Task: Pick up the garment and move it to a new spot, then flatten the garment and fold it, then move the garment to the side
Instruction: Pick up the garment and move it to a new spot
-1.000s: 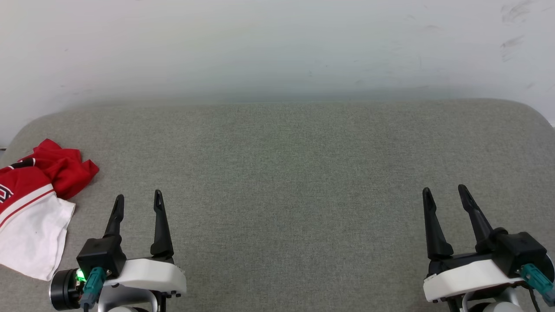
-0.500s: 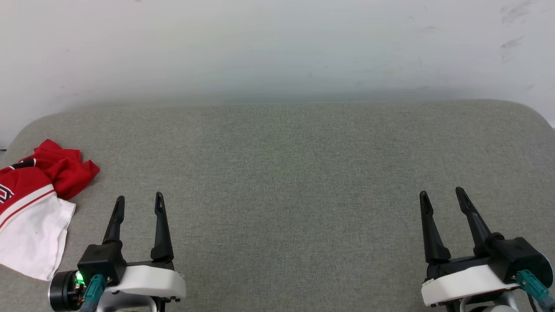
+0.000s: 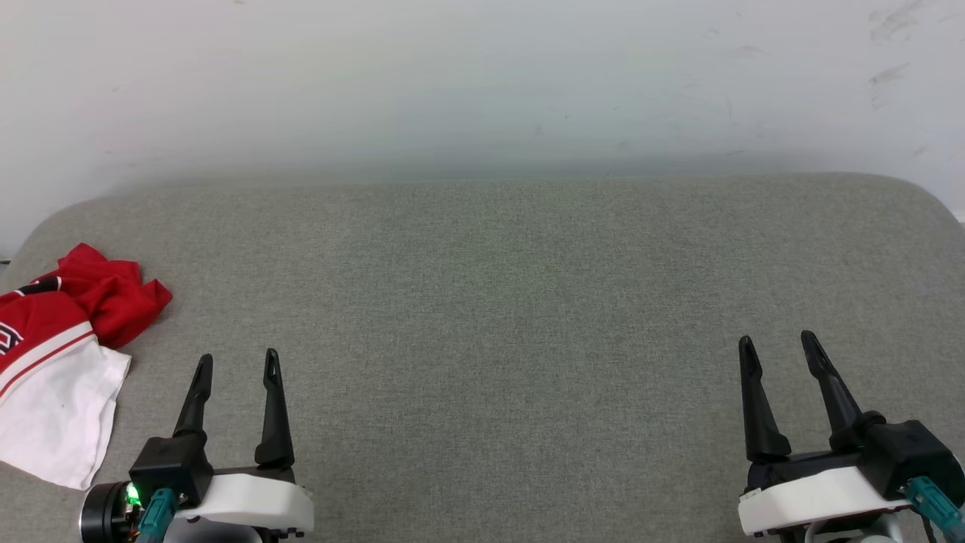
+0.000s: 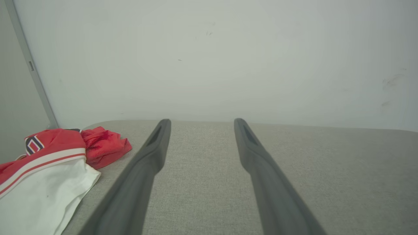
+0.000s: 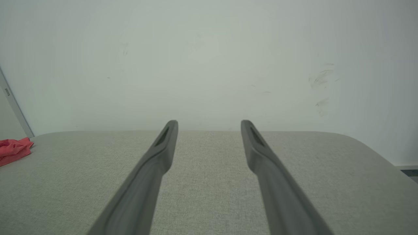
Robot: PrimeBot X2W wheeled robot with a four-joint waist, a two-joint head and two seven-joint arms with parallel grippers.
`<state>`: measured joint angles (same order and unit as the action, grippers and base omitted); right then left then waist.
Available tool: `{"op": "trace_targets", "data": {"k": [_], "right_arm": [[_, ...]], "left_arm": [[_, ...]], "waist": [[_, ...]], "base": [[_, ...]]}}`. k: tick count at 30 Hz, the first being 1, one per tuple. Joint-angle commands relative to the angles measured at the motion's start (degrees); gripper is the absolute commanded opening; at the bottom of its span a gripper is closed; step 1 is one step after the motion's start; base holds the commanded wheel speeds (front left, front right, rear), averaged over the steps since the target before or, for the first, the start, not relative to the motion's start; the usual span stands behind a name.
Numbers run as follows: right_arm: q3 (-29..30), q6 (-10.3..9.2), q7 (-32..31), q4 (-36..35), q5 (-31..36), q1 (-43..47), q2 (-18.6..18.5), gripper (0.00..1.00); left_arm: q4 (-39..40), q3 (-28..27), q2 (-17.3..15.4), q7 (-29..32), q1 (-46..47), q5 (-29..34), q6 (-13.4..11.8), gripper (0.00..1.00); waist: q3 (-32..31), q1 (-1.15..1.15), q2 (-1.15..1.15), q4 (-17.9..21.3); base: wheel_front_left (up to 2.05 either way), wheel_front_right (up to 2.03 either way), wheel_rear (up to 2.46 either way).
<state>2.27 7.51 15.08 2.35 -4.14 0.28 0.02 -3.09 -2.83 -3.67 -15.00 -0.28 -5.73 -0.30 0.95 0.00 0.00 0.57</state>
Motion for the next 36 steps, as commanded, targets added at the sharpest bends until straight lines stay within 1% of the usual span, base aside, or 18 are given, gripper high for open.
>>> {"op": "trace_targets", "data": {"k": [1,6,13,24,30,36], "right_arm": [[0.0,-0.04,0.2,0.2,-0.1,0.6,0.0,1.00],[-0.3,-0.04,0.2,0.3,-0.7,0.6,0.0,1.00],[-0.4,-0.04,0.2,0.5,-1.3,0.7,0.0,1.00],[-0.5,-0.04,0.2,0.5,-1.6,0.7,0.0,1.00],[-0.6,-0.04,0.2,0.2,-1.5,0.9,0.0,1.00],[-0.8,-0.04,0.2,0.1,-1.5,0.9,0.0,1.00]], "left_arm": [[-0.2,-0.4,0.0,-0.3,-0.4,0.1,0.4,1.00],[-1.8,-1.2,0.5,-0.2,0.0,0.1,1.8,1.00],[-2.4,-2.0,0.7,-0.2,0.4,0.4,2.6,1.00],[-2.5,-1.9,0.8,-0.2,0.4,0.1,2.1,1.00],[-2.2,-2.1,0.8,-0.2,0.7,0.5,2.0,1.00],[-2.1,-2.4,0.8,-0.2,0.9,0.7,1.9,1.00]], "waist": [[0.0,0.00,0.00,0.0],[0.0,0.00,0.00,0.0],[0.0,0.00,0.00,0.0],[-0.1,0.00,0.00,-0.4],[0.0,0.00,0.00,-1.9],[0.1,0.00,0.00,-4.8]], "base": [[0.00,0.00,0.00],[0.00,0.00,0.00],[0.00,0.00,0.00],[0.00,0.00,0.00],[0.00,0.00,0.00],[0.00,0.00,0.00]]}}
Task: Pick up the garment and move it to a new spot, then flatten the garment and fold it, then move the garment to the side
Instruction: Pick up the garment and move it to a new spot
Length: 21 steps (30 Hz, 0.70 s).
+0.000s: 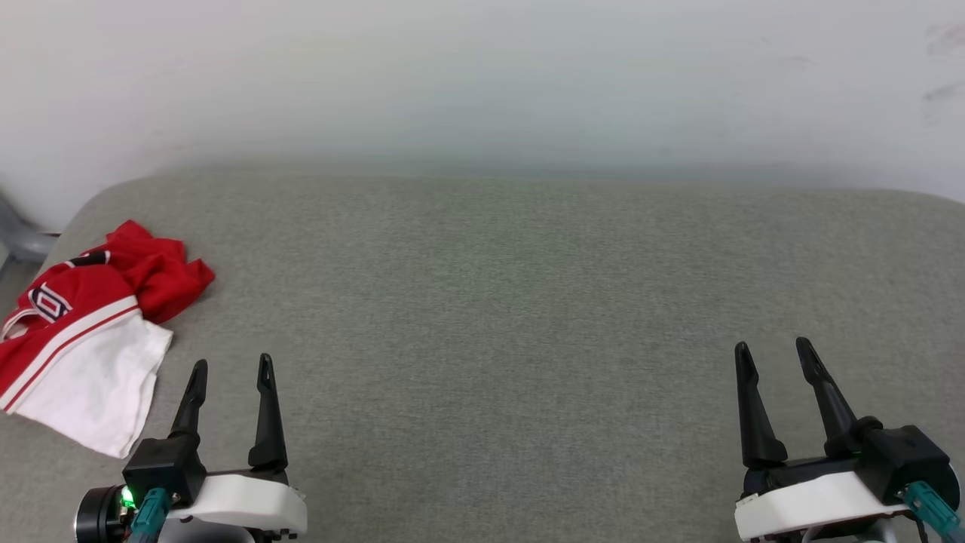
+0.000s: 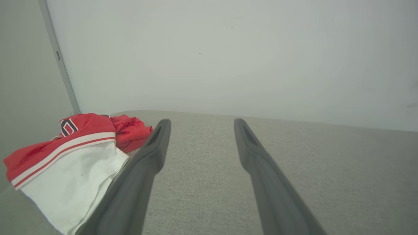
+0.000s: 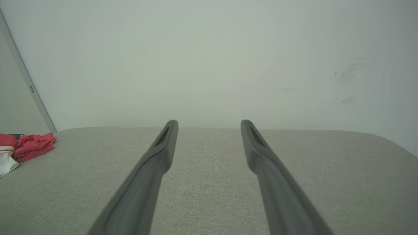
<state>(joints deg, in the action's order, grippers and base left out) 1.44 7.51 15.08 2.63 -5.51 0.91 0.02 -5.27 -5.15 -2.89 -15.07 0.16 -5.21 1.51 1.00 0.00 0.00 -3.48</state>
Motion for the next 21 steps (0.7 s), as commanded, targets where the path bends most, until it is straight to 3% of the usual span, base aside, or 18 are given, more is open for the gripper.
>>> {"op": "trace_targets", "data": {"k": [1,21], "right_arm": [[0.0,-0.04,0.2,-0.2,-0.2,0.3,0.0,1.00],[-0.4,-0.04,0.2,-0.6,0.9,0.9,0.0,1.00]], "left_arm": [[0.1,-0.1,0.0,-0.2,0.5,0.1,0.1,1.00],[0.3,-1.1,0.0,-0.2,0.2,0.4,-0.3,1.00]], "waist": [[0.1,0.00,0.00,-1.4],[0.3,0.00,0.00,-15.3]], "base": [[0.00,0.00,0.00],[0.00,0.00,0.00]]}}
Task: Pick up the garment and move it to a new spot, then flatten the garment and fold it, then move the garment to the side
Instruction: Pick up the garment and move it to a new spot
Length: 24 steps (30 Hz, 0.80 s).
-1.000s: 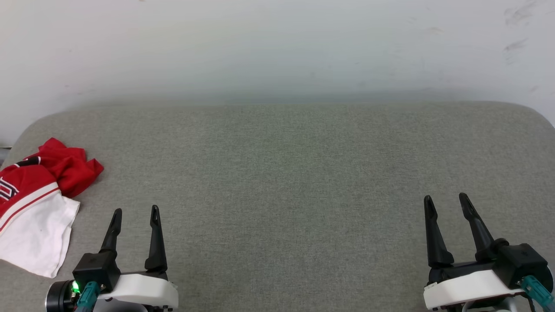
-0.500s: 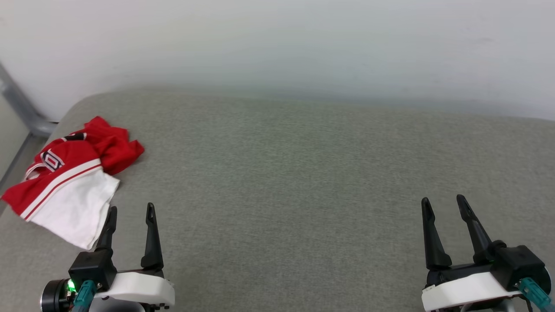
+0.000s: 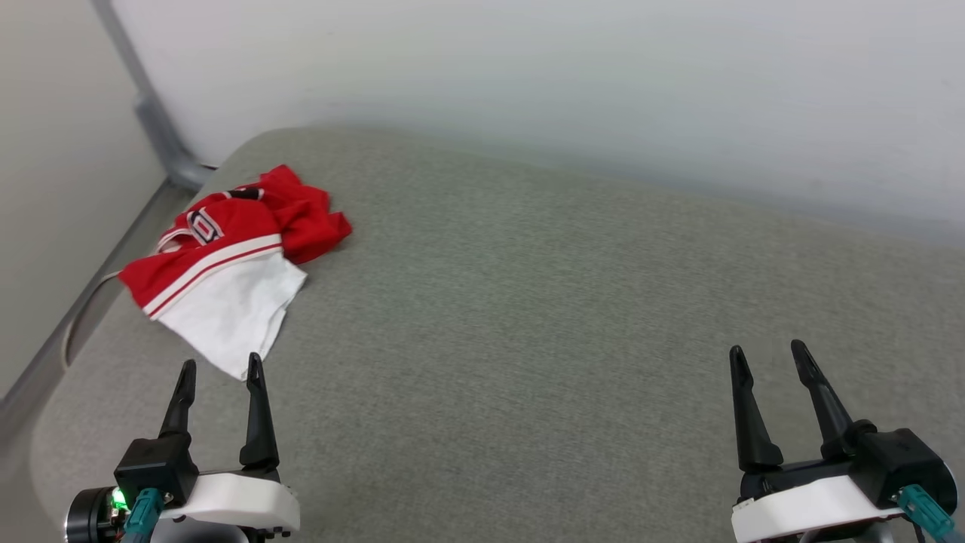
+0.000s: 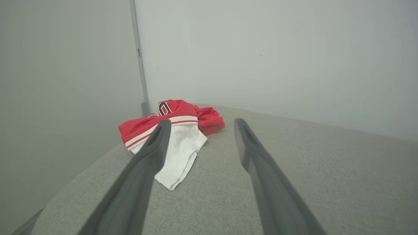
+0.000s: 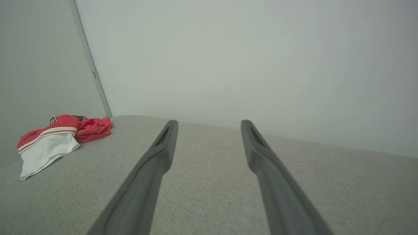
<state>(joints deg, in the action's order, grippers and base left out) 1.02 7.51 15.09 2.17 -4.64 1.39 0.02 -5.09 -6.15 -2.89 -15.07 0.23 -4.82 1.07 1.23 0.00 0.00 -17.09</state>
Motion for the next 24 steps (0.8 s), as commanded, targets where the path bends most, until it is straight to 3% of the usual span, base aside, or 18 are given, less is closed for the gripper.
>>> {"op": "trace_targets", "data": {"k": [1,14,24], "right_arm": [[-0.1,-0.04,0.2,-0.1,0.1,0.4,0.0,1.00],[-0.5,-0.04,0.2,-0.3,0.5,0.6,0.0,1.00],[-0.8,-0.04,0.2,-0.2,0.7,0.2,0.0,1.00]], "left_arm": [[0.1,-0.1,0.0,-0.2,0.1,0.0,0.1,1.00],[0.3,-0.8,0.0,-0.2,-0.9,-0.3,-0.3,1.00],[0.3,-1.6,0.0,-0.2,-1.0,-0.7,-0.3,1.00]], "waist": [[0.1,0.00,0.00,-2.5],[0.0,0.00,0.00,-10.6],[0.3,0.00,0.00,-12.8]], "base": [[0.00,0.00,0.00],[0.00,0.00,0.00],[0.00,0.00,0.00]]}}
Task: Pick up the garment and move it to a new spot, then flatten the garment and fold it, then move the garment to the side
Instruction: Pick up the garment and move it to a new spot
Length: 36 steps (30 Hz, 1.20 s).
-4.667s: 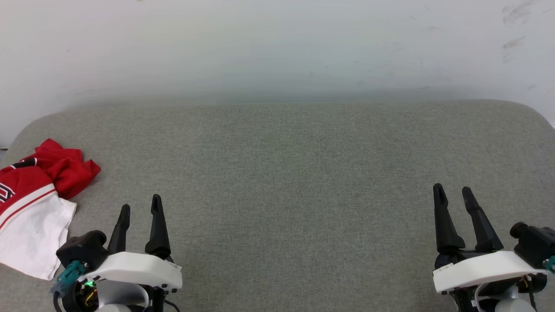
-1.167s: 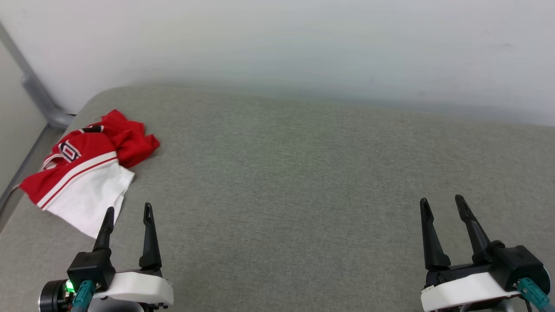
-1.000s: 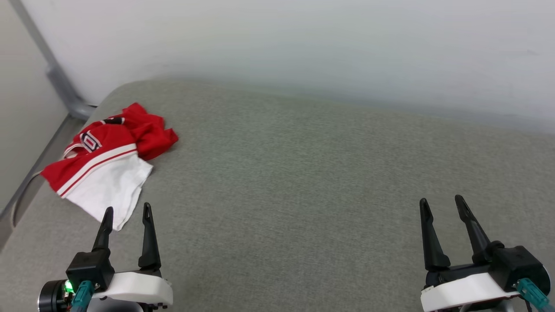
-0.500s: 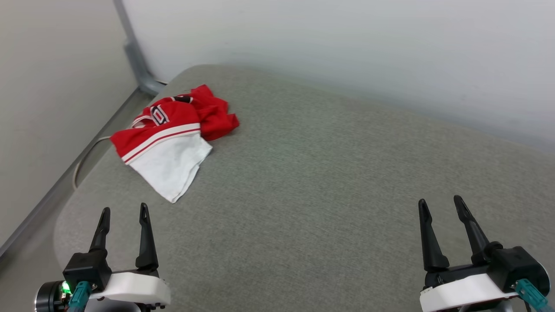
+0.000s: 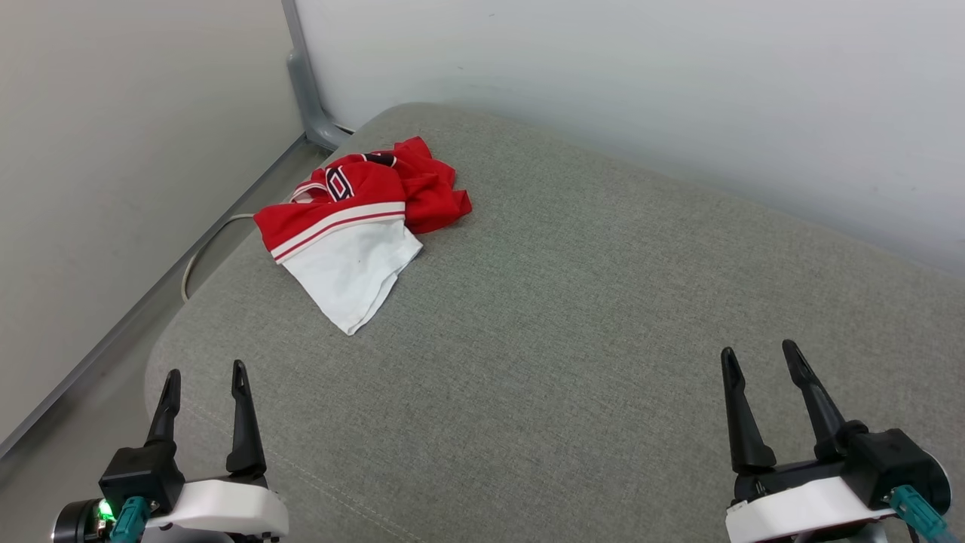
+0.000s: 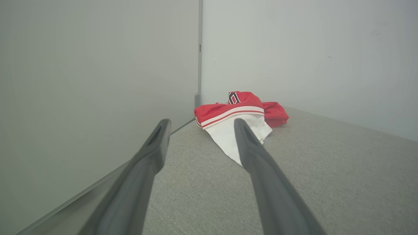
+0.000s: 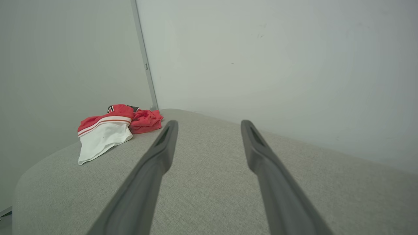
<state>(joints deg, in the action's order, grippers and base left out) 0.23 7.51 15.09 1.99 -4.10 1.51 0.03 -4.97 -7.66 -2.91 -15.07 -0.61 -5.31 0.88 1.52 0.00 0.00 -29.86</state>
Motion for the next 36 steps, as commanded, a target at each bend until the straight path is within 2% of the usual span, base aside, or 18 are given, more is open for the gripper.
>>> {"op": "trace_targets", "data": {"k": [1,6,10,16,19,23,27,30,36], "right_arm": [[-0.1,-0.04,0.2,0.0,0.2,0.1,0.0,1.00],[-0.4,-0.04,0.2,-0.2,0.5,-0.2,-0.1,1.00],[-0.5,-0.04,0.2,-0.5,1.4,-0.9,-0.1,1.00],[-0.4,-0.04,0.2,-1.3,3.6,-2.7,-0.1,1.00],[-0.5,-0.04,0.2,-2.1,4.9,-4.0,-0.5,1.00],[-0.3,-0.04,0.2,-3.5,5.5,-6.0,-1.6,1.00],[-0.4,-0.04,0.2,-4.9,5.8,-7.8,-2.8,1.00],[-0.1,-0.04,0.2,-6.0,6.0,-9.1,-3.5,1.00],[-0.3,-0.04,0.2,-8.1,6.6,-11.1,-4.7,1.00]], "left_arm": [[0.1,-0.1,0.0,-0.2,-0.2,-0.3,-0.2,1.00],[-0.2,-0.8,0.0,-0.2,0.9,-0.3,0.4,1.00],[-0.4,-2.5,-0.2,-0.2,4.2,-0.4,2.2,1.00],[-3.1,-6.1,-3.3,-0.2,13.5,-2.4,5.1,1.00],[-5.3,-7.3,-5.7,-0.2,19.1,-4.7,5.9,1.00],[-11.1,-5.8,-10.1,-0.2,26.2,-7.8,6.5,1.00],[-16.5,-0.8,-16.2,1.1,32.9,-11.2,6.5,1.00],[-19.8,2.3,-19.4,4.4,37.7,-16.3,6.5,1.00],[-26.7,5.9,-24.8,16.9,44.8,-27.8,6.5,1.00]], "waist": [[0.0,0.00,0.00,0.0],[0.4,0.00,0.00,1.2],[1.7,0.00,0.00,2.7],[5.4,0.00,0.00,6.1],[8.1,0.00,0.00,7.9],[11.8,0.00,0.00,10.0],[15.1,0.00,0.00,11.5],[17.3,0.00,0.00,12.4],[21.3,0.00,0.00,14.2]], "base": [[0.00,0.00,0.00],[0.00,0.00,0.00],[0.00,0.00,0.00],[0.00,0.00,0.00],[0.00,0.00,0.00],[0.00,0.00,0.00],[0.00,0.00,0.00],[0.00,0.00,0.00],[0.00,0.00,0.00]]}}
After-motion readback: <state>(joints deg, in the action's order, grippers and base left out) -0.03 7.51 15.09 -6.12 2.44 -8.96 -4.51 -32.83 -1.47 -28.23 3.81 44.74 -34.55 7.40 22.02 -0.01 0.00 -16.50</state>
